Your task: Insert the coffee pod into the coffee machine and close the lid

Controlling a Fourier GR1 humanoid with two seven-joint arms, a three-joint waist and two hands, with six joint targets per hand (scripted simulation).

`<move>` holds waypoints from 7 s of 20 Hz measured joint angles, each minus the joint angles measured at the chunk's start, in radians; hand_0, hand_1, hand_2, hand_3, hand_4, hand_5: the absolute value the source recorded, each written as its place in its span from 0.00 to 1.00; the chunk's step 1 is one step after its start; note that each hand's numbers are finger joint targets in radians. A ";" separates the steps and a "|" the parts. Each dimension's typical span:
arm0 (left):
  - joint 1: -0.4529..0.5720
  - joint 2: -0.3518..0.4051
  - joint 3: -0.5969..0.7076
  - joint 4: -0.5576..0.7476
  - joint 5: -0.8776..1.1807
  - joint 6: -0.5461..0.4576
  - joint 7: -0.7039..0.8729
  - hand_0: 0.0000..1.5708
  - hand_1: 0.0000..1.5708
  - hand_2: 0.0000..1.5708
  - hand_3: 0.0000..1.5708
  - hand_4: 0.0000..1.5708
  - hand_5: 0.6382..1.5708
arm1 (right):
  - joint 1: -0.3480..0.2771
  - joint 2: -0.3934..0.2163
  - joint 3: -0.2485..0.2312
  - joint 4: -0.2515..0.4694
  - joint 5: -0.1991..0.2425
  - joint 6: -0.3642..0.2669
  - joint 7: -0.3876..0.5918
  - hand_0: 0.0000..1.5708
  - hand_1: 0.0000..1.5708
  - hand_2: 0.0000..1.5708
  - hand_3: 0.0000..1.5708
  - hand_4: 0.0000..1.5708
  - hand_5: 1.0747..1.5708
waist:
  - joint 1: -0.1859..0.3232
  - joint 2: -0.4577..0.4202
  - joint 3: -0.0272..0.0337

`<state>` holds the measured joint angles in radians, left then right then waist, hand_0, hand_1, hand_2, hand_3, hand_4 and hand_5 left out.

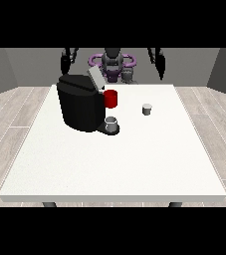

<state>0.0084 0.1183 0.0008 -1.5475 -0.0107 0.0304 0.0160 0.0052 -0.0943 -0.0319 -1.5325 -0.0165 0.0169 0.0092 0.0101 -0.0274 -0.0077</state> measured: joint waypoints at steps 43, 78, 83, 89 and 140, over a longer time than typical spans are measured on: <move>-0.579 0.324 -0.052 0.670 -0.582 -0.030 -0.200 0.60 0.60 0.66 0.55 0.27 1.00 | -0.267 0.071 0.091 0.081 0.194 -0.180 0.019 0.00 0.00 0.00 0.00 0.00 1.00 | -0.175 0.309 0.0075; -0.818 0.226 -0.075 0.805 -0.735 -0.309 -0.208 0.89 0.89 0.89 0.85 0.38 1.00 | -0.253 0.058 0.031 0.384 0.218 -0.226 -0.057 0.00 0.00 0.00 0.00 0.00 1.00 | -0.116 0.125 0.0081; -0.874 0.230 -0.056 0.791 -0.732 -0.362 -0.184 0.85 0.85 0.86 0.84 0.38 1.00 | -0.279 0.056 0.032 0.377 0.213 -0.210 -0.040 0.00 0.00 0.00 0.00 0.00 1.00 | -0.136 0.107 0.0081; -0.911 0.209 -0.035 0.766 -0.729 -0.390 -0.157 0.63 0.63 0.77 0.87 0.33 1.00 | -0.274 0.061 0.030 0.370 0.197 -0.194 -0.056 0.00 0.00 0.00 0.00 0.00 1.00 | -0.157 0.094 0.0079; -1.276 0.329 0.120 0.909 -0.729 -0.425 -0.116 0.76 0.76 0.78 0.74 0.23 1.00 | -0.465 0.021 -0.022 0.267 0.177 -0.202 -0.009 0.00 0.00 0.00 0.00 0.00 1.00 | -0.313 0.340 0.0079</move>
<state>-1.2678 0.4473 0.1205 -0.6389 -0.7395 -0.3944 -0.1001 -0.4595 -0.0732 -0.0541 -1.2653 0.1608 -0.1851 0.0005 -0.3029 0.3127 0.0001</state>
